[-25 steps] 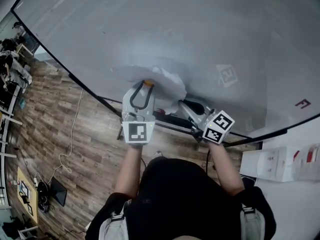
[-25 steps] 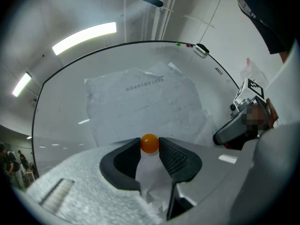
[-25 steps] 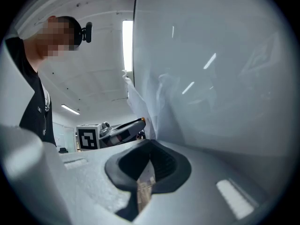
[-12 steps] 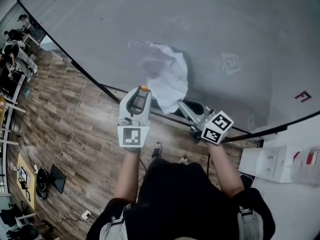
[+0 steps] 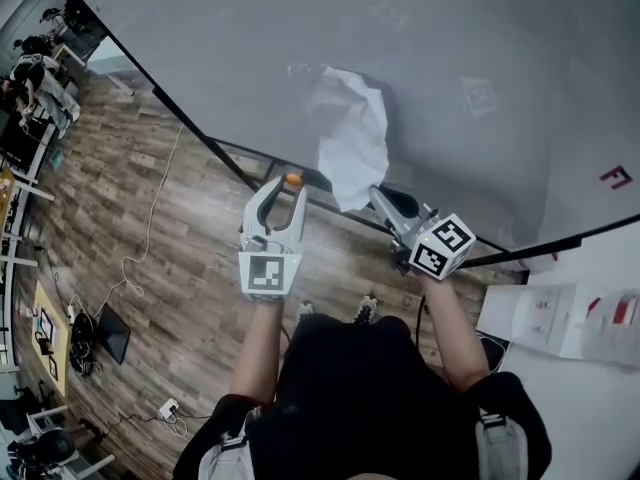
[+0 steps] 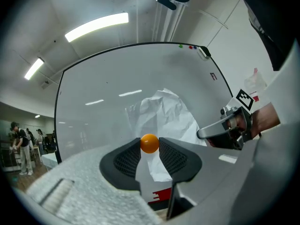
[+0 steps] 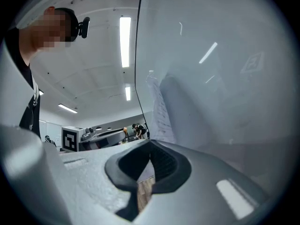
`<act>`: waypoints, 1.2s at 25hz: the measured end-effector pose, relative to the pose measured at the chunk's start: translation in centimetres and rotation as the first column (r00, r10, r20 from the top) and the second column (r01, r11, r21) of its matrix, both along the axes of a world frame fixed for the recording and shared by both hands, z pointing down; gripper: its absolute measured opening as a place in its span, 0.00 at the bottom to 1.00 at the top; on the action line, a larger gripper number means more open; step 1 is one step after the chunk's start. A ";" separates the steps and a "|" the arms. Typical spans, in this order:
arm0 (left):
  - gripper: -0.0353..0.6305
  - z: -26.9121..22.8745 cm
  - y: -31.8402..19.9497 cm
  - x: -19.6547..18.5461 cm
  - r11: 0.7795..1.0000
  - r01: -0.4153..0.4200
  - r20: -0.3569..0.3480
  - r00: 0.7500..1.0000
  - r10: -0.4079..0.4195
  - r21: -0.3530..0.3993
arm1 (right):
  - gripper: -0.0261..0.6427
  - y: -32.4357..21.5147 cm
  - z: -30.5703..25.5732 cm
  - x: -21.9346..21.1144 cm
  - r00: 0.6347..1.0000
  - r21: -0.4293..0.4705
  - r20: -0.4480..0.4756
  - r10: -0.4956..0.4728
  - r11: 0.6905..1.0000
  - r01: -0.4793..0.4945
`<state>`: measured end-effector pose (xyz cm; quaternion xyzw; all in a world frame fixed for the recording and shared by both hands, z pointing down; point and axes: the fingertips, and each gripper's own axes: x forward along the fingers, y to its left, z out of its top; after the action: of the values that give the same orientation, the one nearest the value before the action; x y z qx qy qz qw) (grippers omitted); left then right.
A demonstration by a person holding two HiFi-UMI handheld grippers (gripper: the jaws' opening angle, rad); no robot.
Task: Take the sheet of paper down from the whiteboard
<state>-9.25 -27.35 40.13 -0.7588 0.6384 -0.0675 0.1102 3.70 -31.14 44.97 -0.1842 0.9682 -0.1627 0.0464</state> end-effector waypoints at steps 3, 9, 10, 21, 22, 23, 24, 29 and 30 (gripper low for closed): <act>0.25 0.7 2.1 -1.4 0.999 -0.029 -0.002 1.000 0.029 0.013 | 0.04 2.1 0.7 -1.7 0.998 0.037 -0.055 0.020 0.999 -0.018; 0.25 0.9 5.7 -6.2 0.996 -0.085 0.015 0.996 0.085 0.008 | 0.04 6.1 0.6 -6.4 0.992 0.031 -0.103 0.072 0.997 -0.069; 0.25 1.1 6.2 -7.2 0.996 -0.094 0.014 0.995 0.094 0.006 | 0.04 6.8 0.7 -7.2 0.991 0.026 -0.104 0.082 0.996 -0.080; 0.25 3.2 11.6 -14.0 0.980 -0.196 -0.035 0.980 0.195 -0.017 | 0.04 14.5 2.8 -13.4 0.962 0.066 -0.208 0.179 0.983 -0.169; 0.25 3.2 12.1 -14.1 0.979 -0.205 -0.035 0.978 0.204 -0.017 | 0.04 15.2 3.0 -13.8 0.955 0.089 -0.235 0.184 0.982 -0.167; 0.25 3.2 12.6 -14.2 0.977 -0.213 -0.035 0.976 0.213 -0.016 | 0.04 15.8 3.2 -14.1 0.947 0.113 -0.260 0.189 0.980 -0.165; 0.25 3.3 13.1 -14.3 0.975 -0.221 -0.037 0.975 0.220 -0.015 | 0.04 16.5 3.3 -14.4 0.941 0.131 -0.278 0.193 0.978 -0.162; 0.25 3.6 15.2 -14.6 0.970 -0.243 -0.045 0.969 0.242 -0.019 | 0.04 18.9 3.3 -15.3 0.936 0.158 -0.288 0.201 0.974 -0.160; 0.25 3.6 15.6 -14.6 0.969 -0.247 -0.047 0.968 0.246 -0.017 | 0.04 19.3 3.3 -15.3 0.936 0.160 -0.289 0.200 0.974 -0.159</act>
<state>-23.86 -11.73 43.77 -0.8348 0.5406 -0.0436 0.0946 -11.64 -11.83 48.25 -0.2912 0.9516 -0.0623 -0.0758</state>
